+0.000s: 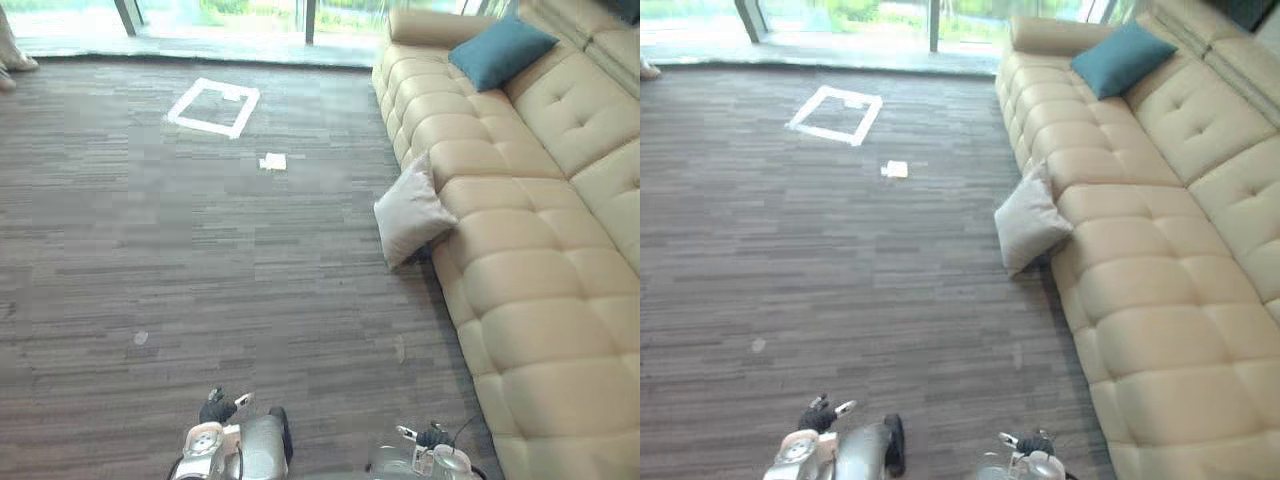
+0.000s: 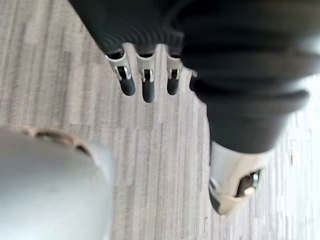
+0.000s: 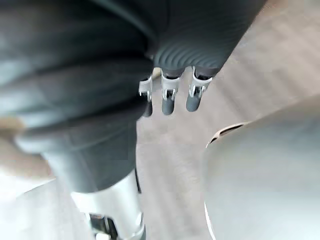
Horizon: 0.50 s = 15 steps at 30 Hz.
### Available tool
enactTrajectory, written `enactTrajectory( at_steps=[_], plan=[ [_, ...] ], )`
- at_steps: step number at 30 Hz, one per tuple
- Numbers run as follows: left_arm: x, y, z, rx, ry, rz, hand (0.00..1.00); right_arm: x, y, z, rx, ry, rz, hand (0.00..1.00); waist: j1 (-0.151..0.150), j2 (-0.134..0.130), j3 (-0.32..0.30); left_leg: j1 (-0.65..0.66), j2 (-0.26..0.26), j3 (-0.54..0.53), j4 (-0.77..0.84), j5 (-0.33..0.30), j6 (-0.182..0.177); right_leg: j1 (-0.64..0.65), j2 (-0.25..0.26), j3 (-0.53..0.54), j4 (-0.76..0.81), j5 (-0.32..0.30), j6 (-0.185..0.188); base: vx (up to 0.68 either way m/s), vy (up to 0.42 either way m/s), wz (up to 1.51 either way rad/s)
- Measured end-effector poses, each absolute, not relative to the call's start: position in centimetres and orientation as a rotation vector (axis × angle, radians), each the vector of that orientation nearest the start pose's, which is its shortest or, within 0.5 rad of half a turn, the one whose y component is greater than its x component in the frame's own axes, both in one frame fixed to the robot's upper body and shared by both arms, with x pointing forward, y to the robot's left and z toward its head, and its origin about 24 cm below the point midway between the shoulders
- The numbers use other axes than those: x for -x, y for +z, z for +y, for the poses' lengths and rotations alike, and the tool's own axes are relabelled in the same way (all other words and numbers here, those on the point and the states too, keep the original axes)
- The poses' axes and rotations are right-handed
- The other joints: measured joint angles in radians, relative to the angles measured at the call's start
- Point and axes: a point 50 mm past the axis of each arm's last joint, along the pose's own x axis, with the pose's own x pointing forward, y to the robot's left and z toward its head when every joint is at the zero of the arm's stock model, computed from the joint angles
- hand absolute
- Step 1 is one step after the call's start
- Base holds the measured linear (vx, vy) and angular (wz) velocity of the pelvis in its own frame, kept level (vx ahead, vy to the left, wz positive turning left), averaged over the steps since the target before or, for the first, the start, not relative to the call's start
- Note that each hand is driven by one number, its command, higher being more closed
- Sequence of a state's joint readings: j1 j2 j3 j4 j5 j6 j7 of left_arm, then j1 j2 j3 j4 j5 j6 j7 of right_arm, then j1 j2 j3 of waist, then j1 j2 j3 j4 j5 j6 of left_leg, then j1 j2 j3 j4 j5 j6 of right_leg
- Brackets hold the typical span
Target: Pick up cushions and gather them together orderly.
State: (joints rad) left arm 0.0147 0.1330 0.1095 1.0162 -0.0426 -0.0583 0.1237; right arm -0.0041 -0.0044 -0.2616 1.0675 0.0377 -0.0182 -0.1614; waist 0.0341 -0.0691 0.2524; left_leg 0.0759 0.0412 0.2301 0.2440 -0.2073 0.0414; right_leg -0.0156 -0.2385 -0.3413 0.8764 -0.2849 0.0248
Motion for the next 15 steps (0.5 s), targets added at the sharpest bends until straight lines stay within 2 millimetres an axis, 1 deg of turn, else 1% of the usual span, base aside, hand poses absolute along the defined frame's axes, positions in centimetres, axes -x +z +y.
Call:
enactTrajectory(
  at_steps=[1, 2, 3, 4, 5, 6, 7, 8, 9, 10, 11, 12, 13, 14, 15],
  plan=[
    [-13.0, -14.5, 22.0, -0.096, 0.298, 0.964, 0.0, -12.1, -15.6, -19.0, -0.083, -0.405, 1.041, 0.0, -0.004, 0.003, 0.0, 0.019, 0.003, 0.0, -0.017, -0.002, -0.001, -0.023, 0.009, -0.025, -0.019, -0.014, -0.004, 0.5, 0.045, 0.14],
    [-12.8, -14.7, 21.8, -0.101, 0.285, 0.984, 0.0, -12.7, -15.3, -19.2, -0.083, -0.405, 1.015, 0.0, -0.016, 0.01, 0.004, 0.063, 0.008, 0.001, -0.052, -0.001, -0.006, -0.087, 0.03, -0.085, -0.106, -0.032, -0.008, 0.52, 0.026, 0.12],
    [-12.6, -14.9, 21.6, -0.098, 0.28, 0.998, 0.0, -13.5, -15.0, -19.3, -0.082, -0.399, 0.989, 0.0, -0.033, 0.02, 0.011, 0.116, 0.014, 0.006, -0.093, -0.006, -0.012, -0.155, 0.06, -0.14, -0.244, -0.019, -0.009, 0.63, 0.034, 0.09],
    [-12.6, -14.9, 21.5, -0.098, 0.277, 0.999, 0.0, -13.8, -14.9, -19.3, -0.081, -0.398, 0.982, 0.0, -0.037, 0.024, 0.013, 0.135, 0.015, 0.008, -0.11, -0.008, -0.016, -0.174, 0.073, -0.157, -0.301, -0.003, -0.015, 0.56, 0.032, 0.02],
    [-12.3, -15.0, 21.3, -0.094, 0.272, 1.008, 0.0, -14.2, -14.7, -19.4, -0.08, -0.397, 0.968, 0.0, -0.044, 0.031, 0.017, 0.174, 0.019, 0.012, -0.144, -0.016, -0.03, -0.203, 0.102, -0.191, -0.432, 0.054, -0.015, 0.59, 0.007, 0.06],
    [-12.2, -15.1, 21.2, -0.101, 0.255, 1.013, 0.0, -14.3, -14.6, -19.5, -0.083, -0.4, 0.962, 0.0, -0.047, 0.032, 0.018, 0.217, 0.02, 0.02, -0.169, -0.032, -0.056, -0.23, 0.131, -0.214, -0.563, 0.128, -0.022, 0.74, -0.029, 0.19],
    [-12.1, -15.1, 21.1, -0.105, 0.246, 1.015, 0.0, -14.3, -14.6, -19.6, -0.082, -0.401, 0.963, 0.0, -0.047, 0.026, 0.019, 0.264, 0.015, 0.025, -0.185, -0.056, -0.094, -0.246, 0.146, -0.218, -0.643, 0.183, -0.039, 0.65, -0.062, 0.32],
    [-11.9, -15.2, 21.2, -0.106, 0.246, 1.021, 0.0, -14.1, -14.7, -19.8, -0.08, -0.404, 0.968, 0.0, -0.05, 0.018, 0.017, 0.31, 0.006, 0.023, -0.19, -0.073, -0.12, -0.248, 0.149, -0.202, -0.643, 0.199, -0.058, 0.85, -0.147, 0.52],
    [-11.6, -15.3, 21.0, -0.107, 0.241, 1.027, 0.0, -13.6, -14.8, -20.2, -0.079, -0.419, 0.973, 0.0, -0.061, 0.015, 0.011, 0.355, 0.006, 0.008, -0.167, -0.09, -0.139, -0.256, 0.152, -0.134, -0.573, 0.27, -0.155, 0.59, -0.119, 0.45],
    [-11.6, -15.3, 20.9, -0.107, 0.237, 1.028, 0.0, -13.6, -14.7, -20.3, -0.079, -0.423, 0.972, 0.0, -0.064, 0.021, 0.006, 0.356, 0.015, 0.006, -0.146, -0.09, -0.139, -0.265, 0.153, -0.125, -0.533, 0.274, -0.166, 0.74, -0.191, 0.41],
    [-11.5, -15.4, 20.5, -0.104, 0.227, 1.032, 0.0, -13.5, -14.7, -20.7, -0.081, -0.436, 0.971, 0.0, -0.068, 0.035, -0.013, 0.319, 0.047, 0.004, -0.044, -0.096, -0.15, -0.272, 0.155, -0.13, -0.476, 0.215, -0.167, 0.55, -0.211, 0.17],
    [-11.5, -15.4, 20.2, -0.092, 0.229, 1.027, 0.0, -13.4, -14.7, -21.0, -0.086, -0.448, 0.972, 0.0, -0.069, 0.063, -0.022, 0.238, 0.102, -0.003, 0.157, -0.096, -0.162, -0.255, 0.177, -0.143, -0.462, 0.171, -0.173, 0.68, -0.254, 0.12],
    [-11.7, -15.4, 19.8, -0.075, 0.23, 1.023, 0.0, -13.6, -14.6, -21.2, -0.082, -0.448, 0.964, 0.0, -0.07, 0.087, -0.018, 0.18, 0.141, -0.017, 0.307, -0.071, -0.19, -0.231, 0.201, -0.146, -0.464, 0.152, -0.184, 0.67, -0.231, -0.13],
    [-11.8, -15.4, 19.3, -0.042, 0.238, 1.015, 0.0, -13.7, -14.5, -21.3, -0.082, -0.451, 0.958, 0.0, -0.07, 0.114, -0.007, 0.104, 0.195, -0.033, 0.528, -0.045, -0.212, -0.178, 0.247, -0.138, -0.483, 0.122, -0.195, 0.66, -0.172, -0.34],
    [-12.0, -15.3, 19.3, -0.026, 0.25, 1.005, 0.0, -13.7, -14.6, -20.9, -0.091, -0.445, 0.962, 0.0, -0.068, 0.116, 0.002, 0.052, 0.233, -0.024, 0.68, -0.053, -0.213, -0.105, 0.282, -0.122, -0.513, 0.097, -0.2, 0.65, -0.162, -0.41]
  ],
)
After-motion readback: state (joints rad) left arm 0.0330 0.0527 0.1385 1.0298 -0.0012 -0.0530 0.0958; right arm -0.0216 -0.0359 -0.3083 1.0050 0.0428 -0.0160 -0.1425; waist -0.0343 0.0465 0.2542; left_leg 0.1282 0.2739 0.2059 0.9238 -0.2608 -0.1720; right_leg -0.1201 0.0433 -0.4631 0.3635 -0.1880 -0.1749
